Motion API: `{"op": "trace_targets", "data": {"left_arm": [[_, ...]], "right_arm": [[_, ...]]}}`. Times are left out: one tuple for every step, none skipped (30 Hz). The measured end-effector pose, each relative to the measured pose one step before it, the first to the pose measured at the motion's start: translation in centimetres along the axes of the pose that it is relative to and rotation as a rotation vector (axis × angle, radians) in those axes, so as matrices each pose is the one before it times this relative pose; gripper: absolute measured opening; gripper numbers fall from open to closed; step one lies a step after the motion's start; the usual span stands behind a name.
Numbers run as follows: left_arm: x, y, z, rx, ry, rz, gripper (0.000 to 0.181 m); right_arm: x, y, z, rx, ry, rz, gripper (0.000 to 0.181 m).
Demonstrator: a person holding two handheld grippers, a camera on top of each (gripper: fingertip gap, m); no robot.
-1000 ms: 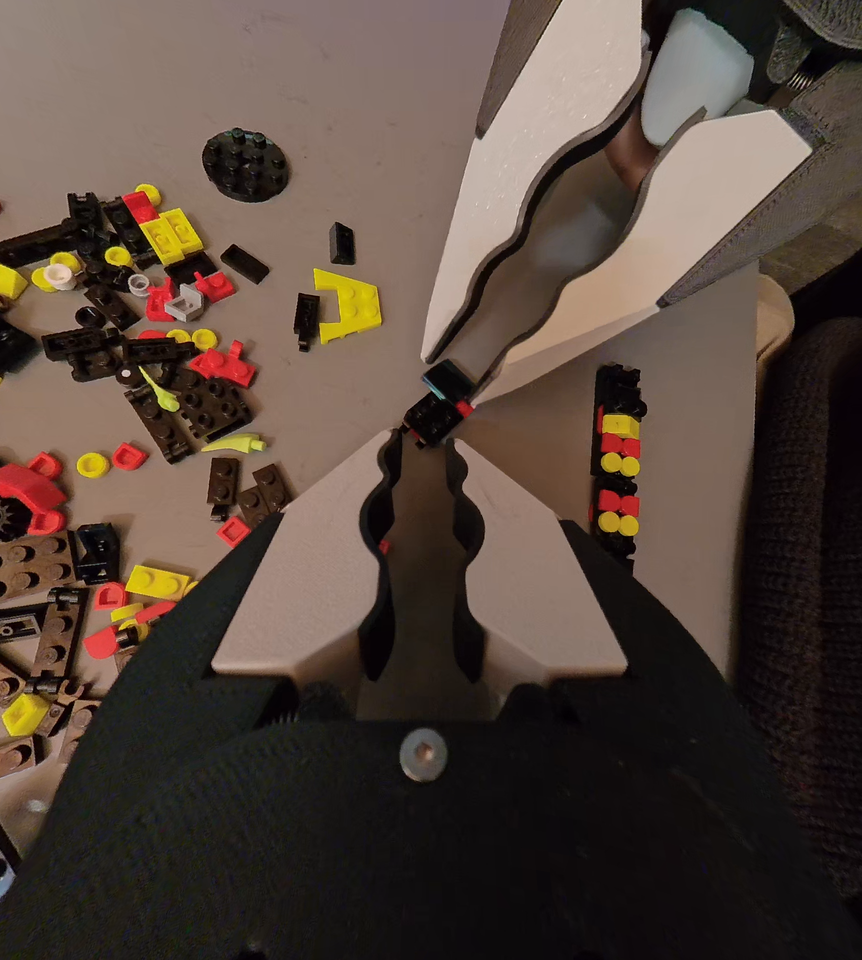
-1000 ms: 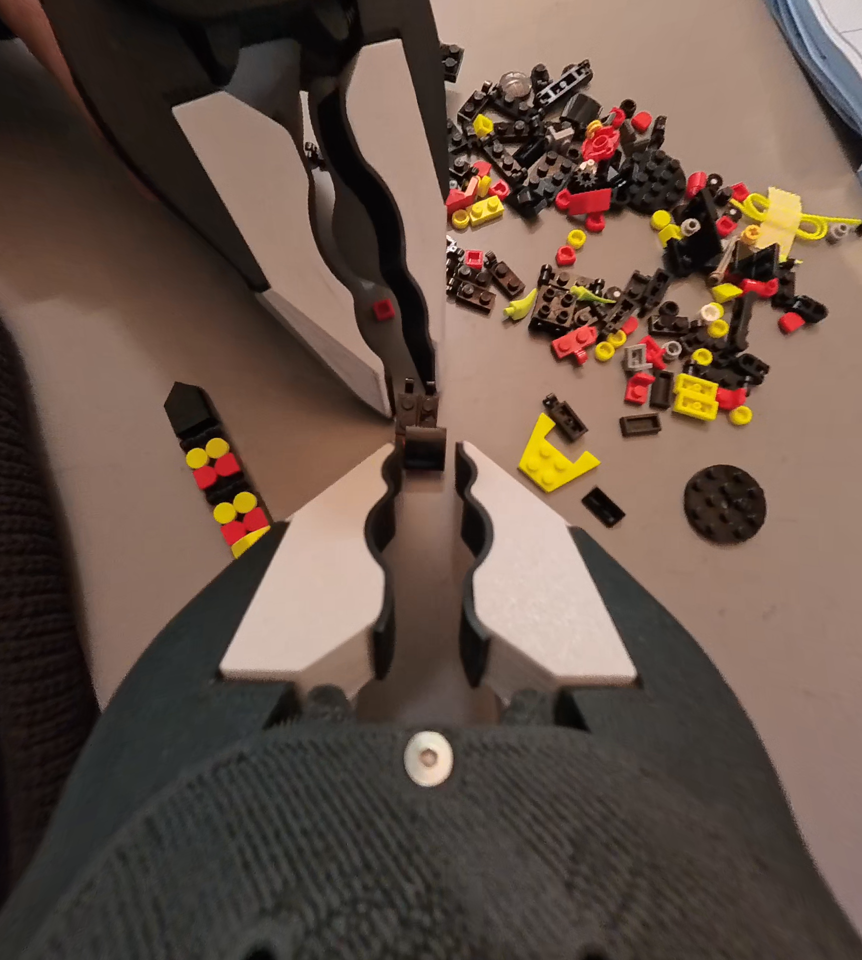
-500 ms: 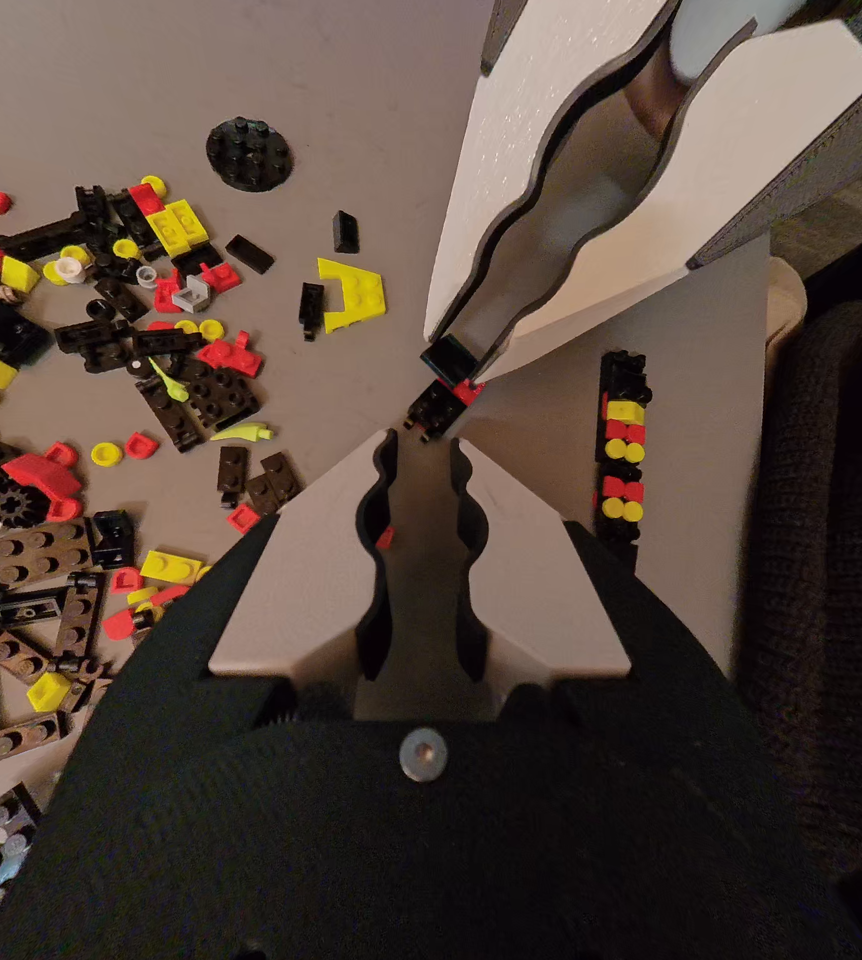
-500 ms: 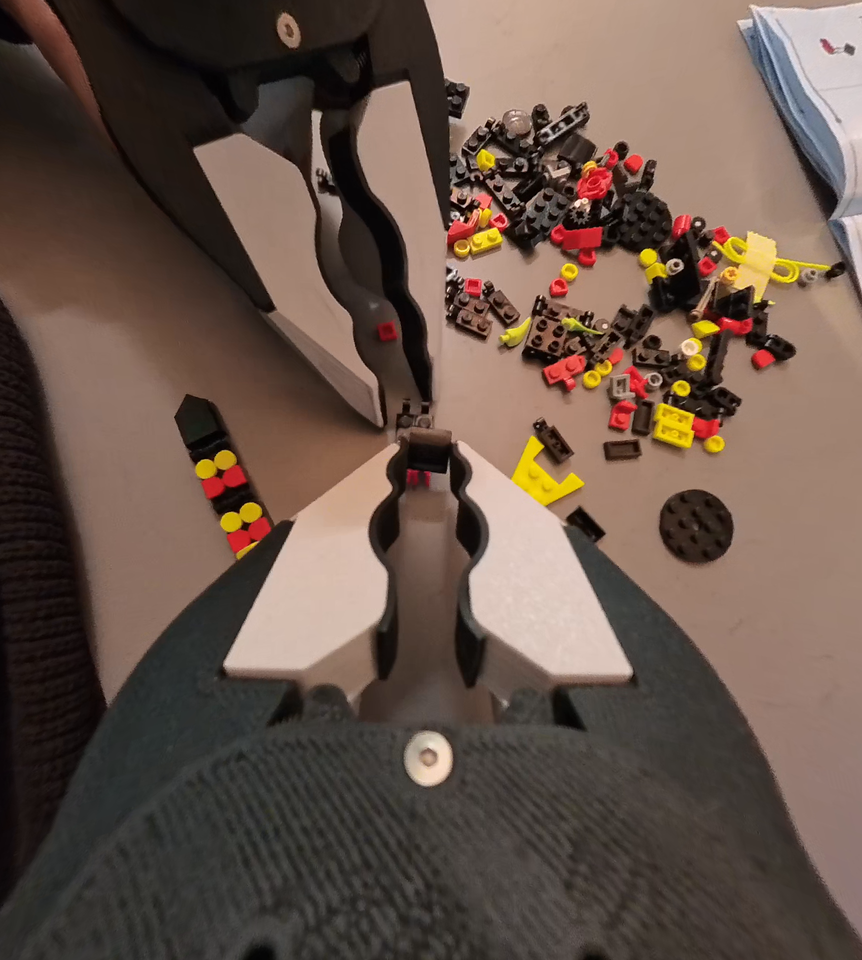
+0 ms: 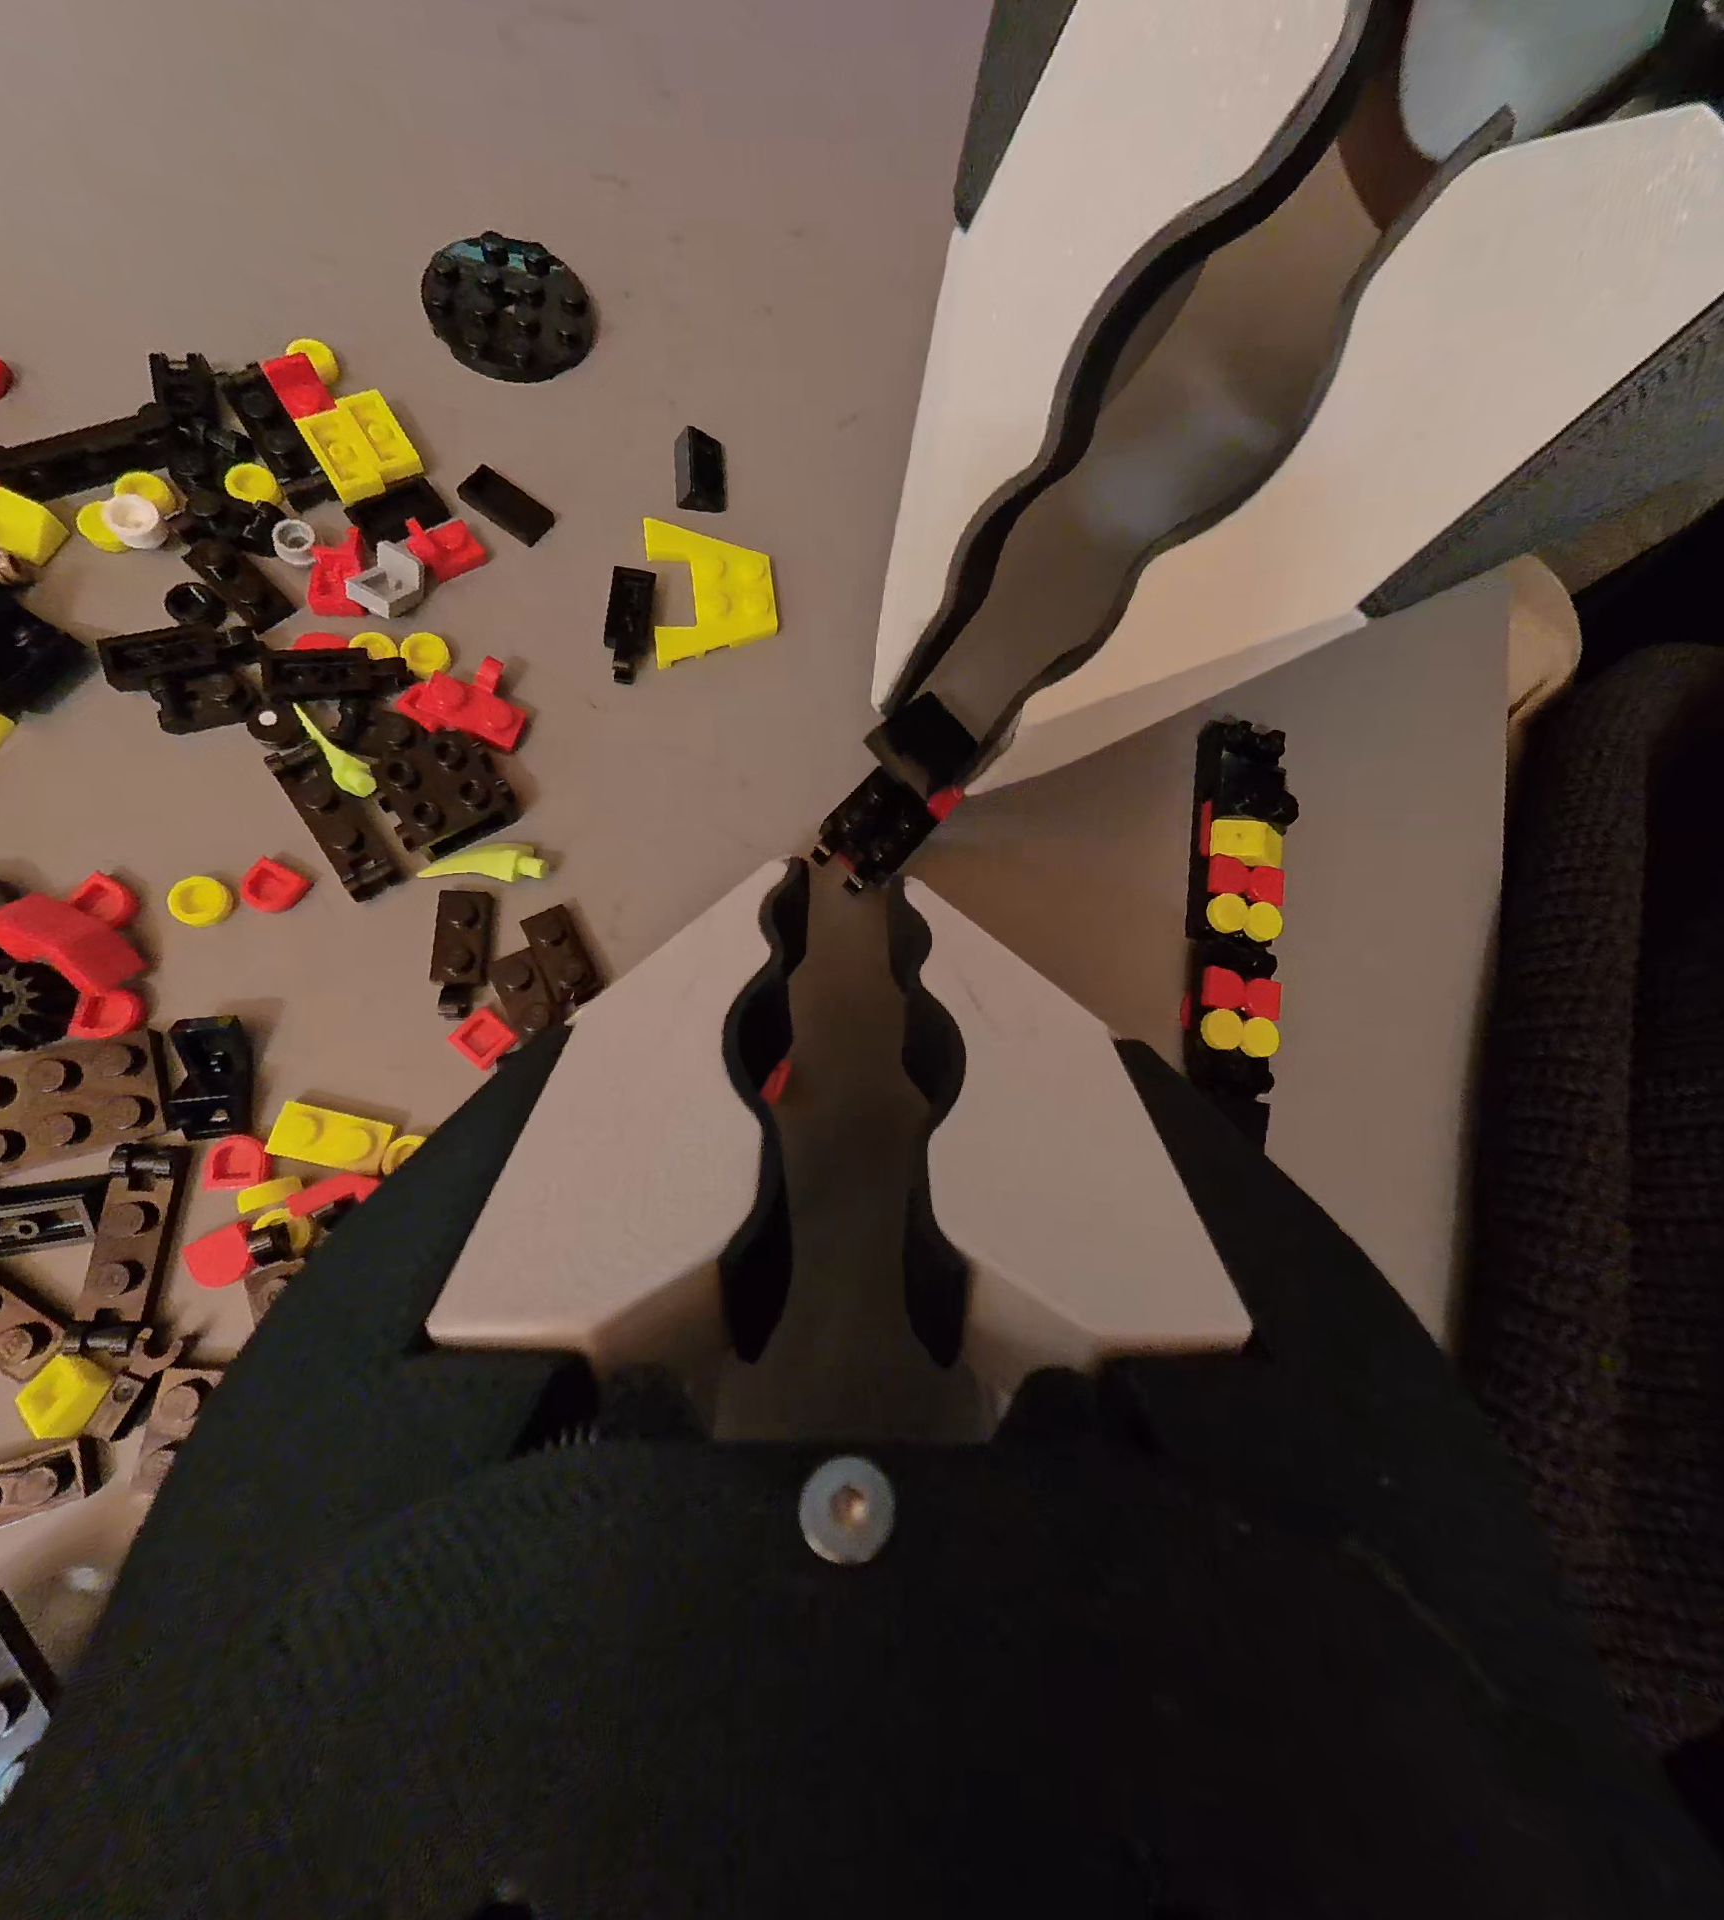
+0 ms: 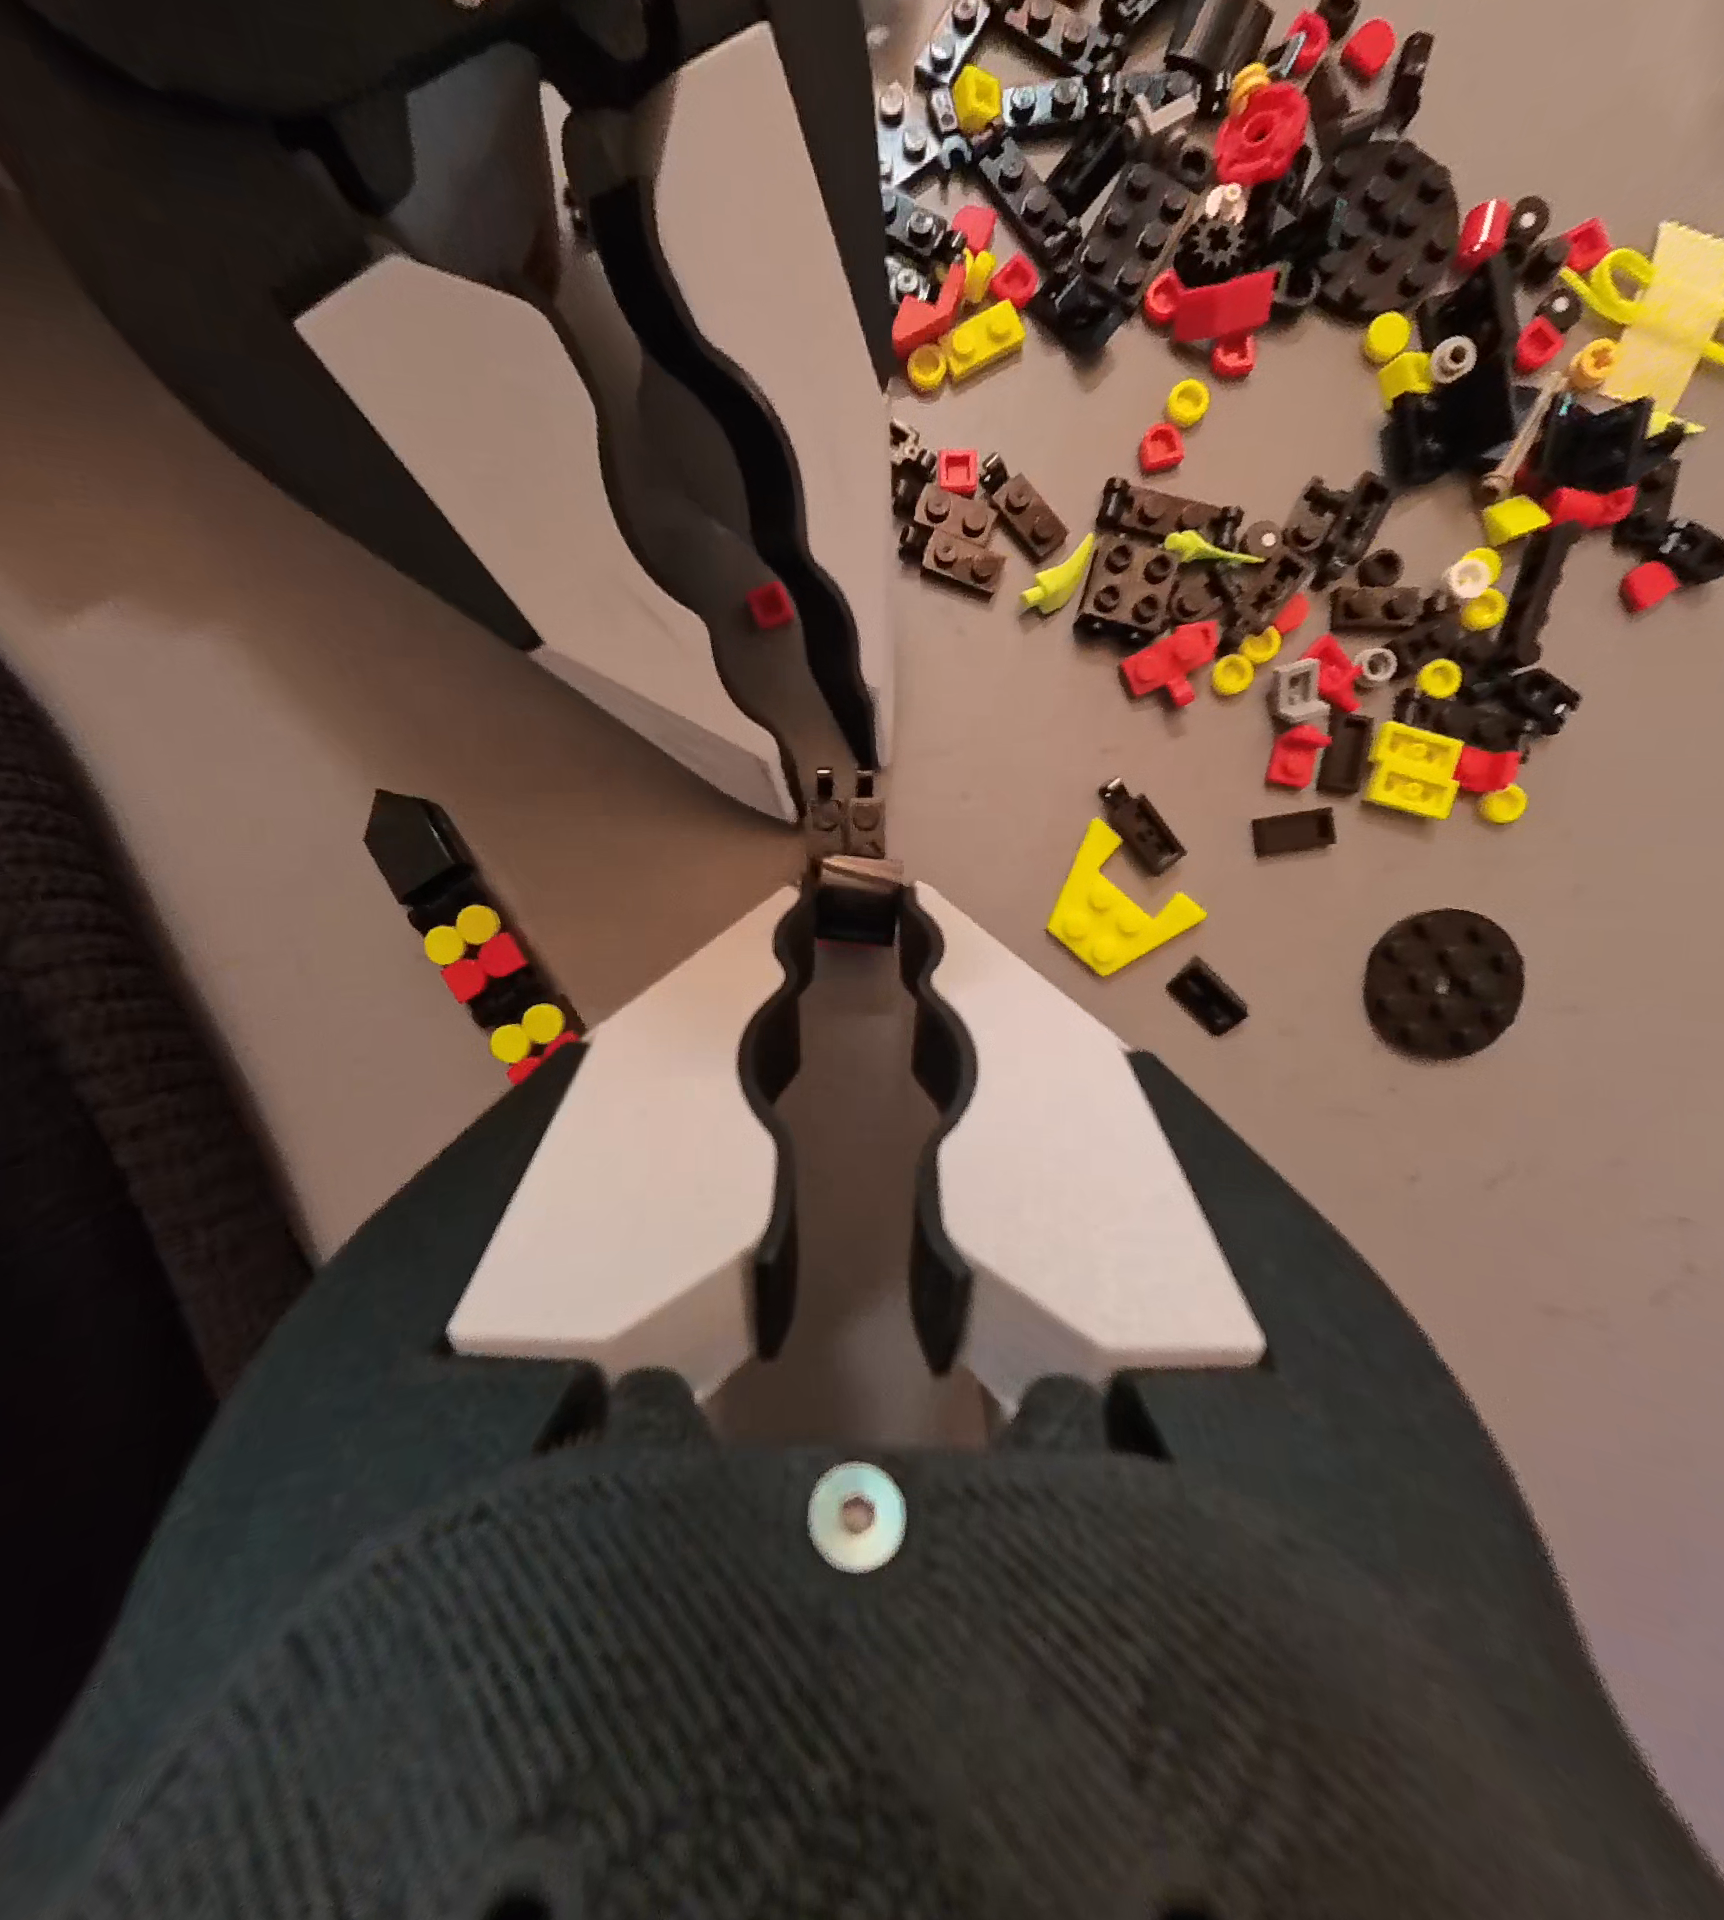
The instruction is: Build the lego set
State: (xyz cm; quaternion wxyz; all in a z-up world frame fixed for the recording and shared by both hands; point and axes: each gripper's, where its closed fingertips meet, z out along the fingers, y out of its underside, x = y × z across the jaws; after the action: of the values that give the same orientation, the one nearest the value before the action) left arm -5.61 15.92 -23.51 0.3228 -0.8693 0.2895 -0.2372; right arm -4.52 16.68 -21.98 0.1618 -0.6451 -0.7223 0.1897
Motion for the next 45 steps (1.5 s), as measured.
{"op": "trace_targets", "data": {"left_arm": [[-0.012,-0.005,0.002,0.0007,0.0006,-0.0024,0.013],[-0.004,-0.005,0.002,0.0007,0.0011,-0.0024,0.012],[-0.012,-0.006,0.002,0.0007,0.0008,-0.002,0.012],[0.007,-0.001,-0.004,0.0003,0.0005,-0.001,0.012],[-0.015,-0.001,0.008,0.0004,-0.0001,-0.0004,0.012],[-0.006,-0.004,0.002,0.0003,-0.0004,0.0,0.012],[0.007,-0.004,0.002,0.0003,0.0003,-0.0004,0.012],[0.005,-0.005,0.01,0.0007,0.001,-0.0009,0.012],[0.028,-0.006,0.02,-0.0002,0.0021,-0.0009,0.011],[0.005,-0.011,0.007,0.0004,0.0005,-0.0007,0.011],[-0.006,0.01,0.001,0.0,0.0002,-0.0001,0.011],[-0.002,-0.007,0.004,0.0,0.0002,-0.0003,0.011],[0.002,-0.001,0.0,0.0,0.0001,-0.0001,0.011],[-0.009,-0.004,-0.002,0.0,0.0003,-0.0002,0.011],[0.002,-0.001,0.0,0.0001,0.0001,-0.0001,0.011],[0.001,-0.003,0.006,-0.0001,-0.0003,0.0003,0.011],[0.003,0.004,0.001,-0.0001,-0.0005,0.0006,0.012],[-0.003,0.005,0.001,-0.0001,-0.0008,0.0009,0.011],[0.003,0.001,0.007,-0.0001,-0.0009,0.0008,0.011],[-0.009,0.0,0.0,0.0,-0.0006,0.0002,0.011],[0.006,-0.004,0.006,0.0001,-0.0001,-0.0001,0.011],[-0.001,0.003,-0.006,0.0,0.0003,-0.0002,0.012],[0.003,-0.007,0.005,0.0001,0.0005,-0.0004,0.012],[0.0,0.003,-0.006,0.0,0.0003,-0.0003,0.012],[0.005,-0.001,0.0,0.0,0.0003,-0.0002,0.012],[0.001,0.0,0.0,0.0,0.0001,0.0,0.012],[-0.001,0.0,0.0,0.0,-0.0001,0.0001,0.012],[0.003,-0.004,0.006,0.0,-0.0002,0.0003,0.012],[-0.004,0.001,0.0,0.0,-0.0001,0.0003,0.012],[0.005,0.0,0.0,0.0,0.0002,-0.0002,0.012],[0.0,0.003,-0.006,0.0001,0.0003,-0.0004,0.012],[0.001,-0.007,0.004,0.0,0.0003,-0.0005,0.012],[-0.001,0.003,-0.006,0.0,0.0003,-0.0003,0.012],[0.006,-0.004,0.006,0.0,-0.0002,-0.0001,0.012],[0.002,0.006,-0.004,0.0,-0.0003,0.0,0.012],[-0.007,0.0,0.0,0.0,-0.0004,0.0003,0.012],[-0.001,0.0,0.0,0.0,0.0,0.0,0.012],[0.01,-0.002,0.001,0.0001,0.0005,-0.0005,0.012],[0.003,0.002,-0.006,0.0001,0.0004,-0.0005,0.012],[0.001,-0.006,0.004,0.0,0.0003,-0.0004,0.012],[-0.007,0.003,-0.006,0.0,0.0,0.0,0.012],[0.011,0.003,0.002,0.0,-0.0001,0.0001,0.012],[-0.009,-0.003,-0.002,0.0,0.0002,-0.0002,0.012],[0.008,-0.001,0.0,0.0,0.0004,-0.0004,0.012],[-0.005,-0.004,-0.001,0.0,0.0004,-0.0004,0.012]], "right_arm": [[0.12,0.068,0.024,-0.0116,-0.0033,-0.0028,0.014],[0.151,0.03,0.03,-0.01,-0.0052,0.0008,0.014],[0.078,0.0,0.051,-0.0085,-0.0122,0.0048,0.014],[0.013,-0.006,0.056,-0.0069,-0.0193,0.0084,0.014],[-0.033,-0.008,0.065,-0.0062,-0.0242,0.0111,0.015],[-0.077,-0.019,0.07,-0.0043,-0.0263,0.0117,0.014],[-0.087,-0.052,0.057,-0.0011,-0.0251,0.0108,0.014],[-0.056,-0.062,0.027,0.0003,-0.0203,0.0093,0.014],[-0.015,-0.052,0.029,-0.0008,-0.014,0.0063,0.014],[0.008,-0.027,0.012,-0.0016,-0.007,0.0019,0.014],[0.042,-0.028,-0.005,-0.0021,-0.0005,-0.0021,0.014],[0.034,-0.021,-0.017,-0.0028,0.0031,-0.004,0.014],[0.002,-0.017,-0.013,-0.0032,0.0029,-0.004,0.014],[-0.045,-0.009,-0.003,-0.0035,0.0011,-0.0033,0.014],[-0.065,0.004,0.016,-0.0033,0.0012,-0.003,0.014],[-0.07,0.026,0.039,-0.004,0.0013,-0.0027,0.014],[-0.065,0.064,0.064,-0.0056,0.0013,-0.0025,0.014],[-0.03,0.029,0.046,-0.004,0.003,-0.0033,0.015],[-0.023,-0.007,0.009,-0.0016,0.0042,-0.0034,0.014],[-0.024,0.007,-0.013,-0.0029,0.0034,-0.0024,0.014],[-0.021,0.012,0.007,-0.0034,0.0037,-0.0029,0.014],[-0.005,-0.007,0.006,-0.0024,0.0051,-0.004,0.015],[-0.012,0.006,0.023,-0.0028,0.0051,-0.0041,0.015],[-0.015,-0.011,0.006,-0.0028,0.0043,-0.0039,0.014],[-0.008,-0.011,0.003,-0.0027,0.0037,-0.0033,0.014],[-0.01,0.001,0.007,-0.0026,0.0034,-0.0024,0.014],[-0.001,0.001,0.005,-0.0018,0.0029,-0.002,0.014],[0.004,0.004,0.001,-0.0013,0.0022,-0.0017,0.014],[-0.009,-0.003,0.005,-0.0007,0.0014,-0.0013,0.015],[0.007,-0.005,-0.008,0.0,0.0007,-0.001,0.014],[-0.005,-0.002,0.002,0.0001,0.0002,-0.0002,0.014],[-0.001,0.002,-0.001,-0.0001,-0.0001,0.0,0.015],[0.005,-0.004,0.001,-0.0003,0.0001,-0.0004,0.015],[0.001,0.012,0.006,-0.0007,0.0006,-0.0003,0.015],[0.017,0.006,-0.004,-0.0011,0.0011,-0.0001,0.015],[0.025,0.015,0.002,-0.0013,0.0011,0.0004,0.015],[0.019,0.012,0.002,-0.0011,0.0003,0.001,0.015],[0.023,0.001,-0.005,-0.0011,0.0001,0.0014,0.015],[0.033,0.001,0.005,-0.0016,0.0006,0.0016,0.015],[0.036,-0.014,0.0,-0.0014,0.0006,0.0012,0.015],[0.013,-0.018,0.004,-0.0013,0.0001,0.0006,0.015],[-0.006,-0.014,0.004,-0.0017,-0.0002,-0.0002,0.015],[0.002,-0.018,0.005,-0.0021,0.0,-0.0007,0.015],[-0.004,-0.005,0.0,-0.0024,0.0004,-0.0006,0.015],[-0.003,-0.001,0.01,-0.0024,0.0005,-0.0003,0.015]]}}
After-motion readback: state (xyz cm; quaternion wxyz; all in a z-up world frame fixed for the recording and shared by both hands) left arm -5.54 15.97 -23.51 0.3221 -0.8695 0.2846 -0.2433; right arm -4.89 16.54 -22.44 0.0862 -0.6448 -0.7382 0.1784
